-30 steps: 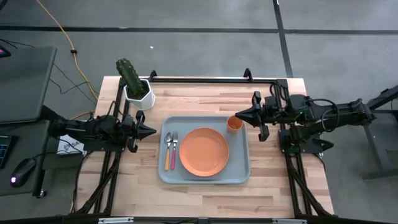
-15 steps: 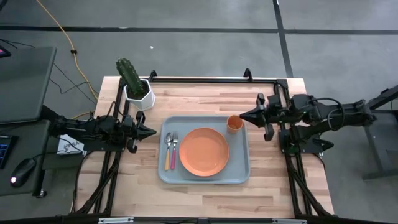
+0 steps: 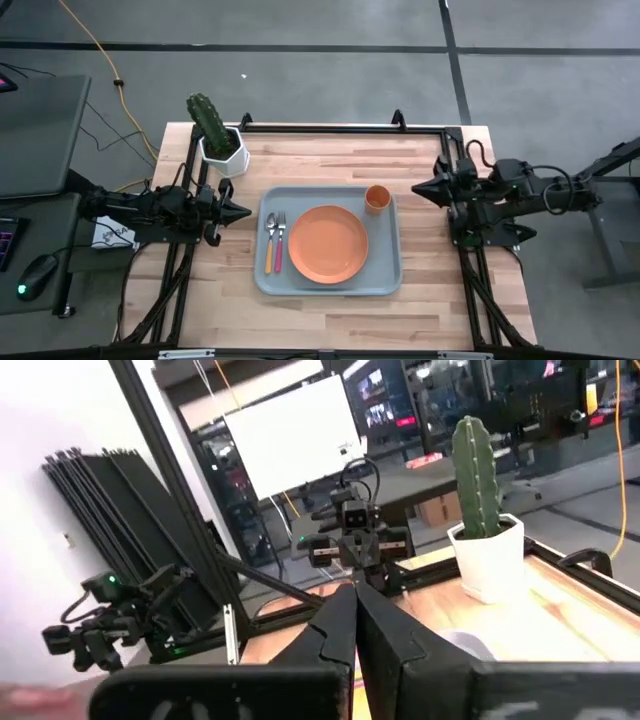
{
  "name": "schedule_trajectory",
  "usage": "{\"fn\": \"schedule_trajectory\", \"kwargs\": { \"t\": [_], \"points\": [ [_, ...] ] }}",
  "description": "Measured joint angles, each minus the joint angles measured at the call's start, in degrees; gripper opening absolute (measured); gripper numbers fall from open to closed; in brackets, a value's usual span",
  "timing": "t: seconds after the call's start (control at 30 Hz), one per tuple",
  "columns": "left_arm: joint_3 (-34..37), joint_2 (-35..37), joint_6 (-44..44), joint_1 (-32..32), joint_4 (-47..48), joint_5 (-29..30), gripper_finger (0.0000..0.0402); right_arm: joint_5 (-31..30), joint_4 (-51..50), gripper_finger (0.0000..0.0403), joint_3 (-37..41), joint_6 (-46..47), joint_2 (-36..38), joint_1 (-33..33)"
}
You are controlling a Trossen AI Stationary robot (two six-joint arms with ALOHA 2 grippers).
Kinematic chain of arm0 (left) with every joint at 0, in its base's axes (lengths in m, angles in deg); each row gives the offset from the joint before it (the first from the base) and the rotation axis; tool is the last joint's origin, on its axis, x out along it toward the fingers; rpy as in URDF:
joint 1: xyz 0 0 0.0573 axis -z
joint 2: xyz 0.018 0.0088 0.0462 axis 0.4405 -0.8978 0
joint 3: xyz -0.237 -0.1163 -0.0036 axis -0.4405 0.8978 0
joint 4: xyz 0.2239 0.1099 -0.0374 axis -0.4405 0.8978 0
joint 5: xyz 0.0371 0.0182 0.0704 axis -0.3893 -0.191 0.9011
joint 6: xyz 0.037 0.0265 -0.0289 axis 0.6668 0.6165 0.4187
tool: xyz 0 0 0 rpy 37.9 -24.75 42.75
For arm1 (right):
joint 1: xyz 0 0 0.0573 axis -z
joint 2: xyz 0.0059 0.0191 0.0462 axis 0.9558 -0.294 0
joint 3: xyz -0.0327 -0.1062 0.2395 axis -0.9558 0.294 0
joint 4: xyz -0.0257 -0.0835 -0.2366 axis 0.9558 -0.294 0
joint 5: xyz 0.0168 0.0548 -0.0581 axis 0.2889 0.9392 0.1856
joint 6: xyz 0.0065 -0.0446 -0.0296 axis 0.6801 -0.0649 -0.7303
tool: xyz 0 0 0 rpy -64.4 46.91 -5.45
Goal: Pick and place plate/cup/fork/spoon on tray
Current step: Return to Home Position
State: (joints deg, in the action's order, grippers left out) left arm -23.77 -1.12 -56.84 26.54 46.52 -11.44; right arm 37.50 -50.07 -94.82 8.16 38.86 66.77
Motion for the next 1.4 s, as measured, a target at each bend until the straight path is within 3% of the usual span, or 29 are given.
{"fn": "schedule_trajectory", "kwargs": {
  "t": [0.33, 0.67, 1.13, 1.4],
  "points": [
    [0.0, 0.0, 0.0, 0.0, 0.0, 0.0, 0.0001, 0.02, 0.96, 0.0, 8.25, -0.43, 15.43, 0.11],
    [0.0, 0.0, 0.0, 0.0, 0.0, 0.0, 0.0, 0.3, 0.3, 0.0, 12.5, -2.39, 25.5, 0.11],
    [0.0, -0.02, 0.0, 0.0, 0.0, 0.0, 0.0, 1.81, -2.09, 0.0, 12.21, -3.54, 26.03, 0.13],
    [0.0, -0.02, 0.0, 0.0, 0.0, 0.0, 0.0, 3.84, -1.55, 0.0, 15.77, -1.32, 26.07, 0.13]
  ]
}}
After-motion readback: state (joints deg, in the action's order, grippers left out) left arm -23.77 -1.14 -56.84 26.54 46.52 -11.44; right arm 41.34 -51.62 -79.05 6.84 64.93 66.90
